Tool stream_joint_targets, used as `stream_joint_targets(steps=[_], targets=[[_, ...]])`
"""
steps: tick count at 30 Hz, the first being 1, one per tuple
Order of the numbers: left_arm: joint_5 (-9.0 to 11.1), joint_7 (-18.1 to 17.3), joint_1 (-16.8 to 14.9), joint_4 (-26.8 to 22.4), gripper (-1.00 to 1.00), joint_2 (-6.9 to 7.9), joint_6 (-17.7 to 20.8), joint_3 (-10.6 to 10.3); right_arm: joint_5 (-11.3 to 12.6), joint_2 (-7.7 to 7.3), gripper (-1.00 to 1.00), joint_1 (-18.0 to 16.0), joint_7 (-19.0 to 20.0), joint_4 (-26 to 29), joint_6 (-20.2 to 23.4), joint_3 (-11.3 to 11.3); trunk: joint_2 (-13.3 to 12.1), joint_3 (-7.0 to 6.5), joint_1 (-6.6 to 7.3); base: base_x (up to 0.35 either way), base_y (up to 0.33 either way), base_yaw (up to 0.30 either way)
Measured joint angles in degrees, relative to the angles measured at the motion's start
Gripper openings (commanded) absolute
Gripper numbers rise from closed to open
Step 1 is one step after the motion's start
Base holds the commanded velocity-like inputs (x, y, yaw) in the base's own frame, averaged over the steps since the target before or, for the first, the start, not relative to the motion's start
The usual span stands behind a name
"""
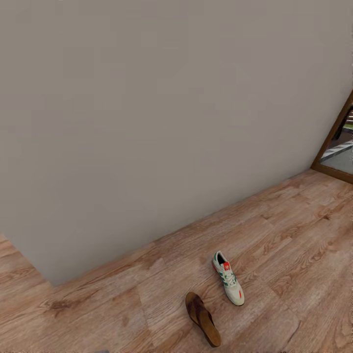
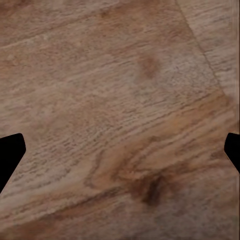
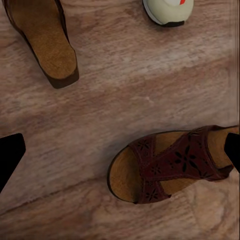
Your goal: Pick up the two gym shoes and the two sandals from the corridor floor and place them onto the hallstand (shoe rack) in the corridor, making sure they are on the rack and not on the floor. Arrange them so the two gym shoes are next to each other and the two sandals are next to each other.
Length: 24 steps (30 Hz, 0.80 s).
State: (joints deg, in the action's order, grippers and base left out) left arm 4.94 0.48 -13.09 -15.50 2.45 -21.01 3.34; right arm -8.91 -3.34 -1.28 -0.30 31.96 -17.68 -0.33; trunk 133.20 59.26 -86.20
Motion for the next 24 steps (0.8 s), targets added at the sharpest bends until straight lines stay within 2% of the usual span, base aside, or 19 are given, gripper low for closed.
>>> stream_joint_targets(steps=[6,18,24], targets=[[0.0,0.0,0.01,-0.01,1.0,0.0,0.0,0.01,-0.01,0.0,1.0,0.01,0.01,-0.01,-0.01,-0.01,0.0,0.0,0.0,-0.098,-0.156,0.0],[0.0,0.0,0.01,-0.01,1.0,0.0,0.0,0.01,-0.01,0.0,1.0,0.01,0.01,-0.02,-0.01,0.01,0.0,0.0,0.01,-0.033,-0.043,0.0],[0.0,0.0,-0.02,0.0,1.0,-0.03,0.0,-0.01,-0.01,0.0,1.0,0.0,0.05,0.0,0.0,0.02,0.0,0.0,-0.01,-0.135,-0.172,0.0]])
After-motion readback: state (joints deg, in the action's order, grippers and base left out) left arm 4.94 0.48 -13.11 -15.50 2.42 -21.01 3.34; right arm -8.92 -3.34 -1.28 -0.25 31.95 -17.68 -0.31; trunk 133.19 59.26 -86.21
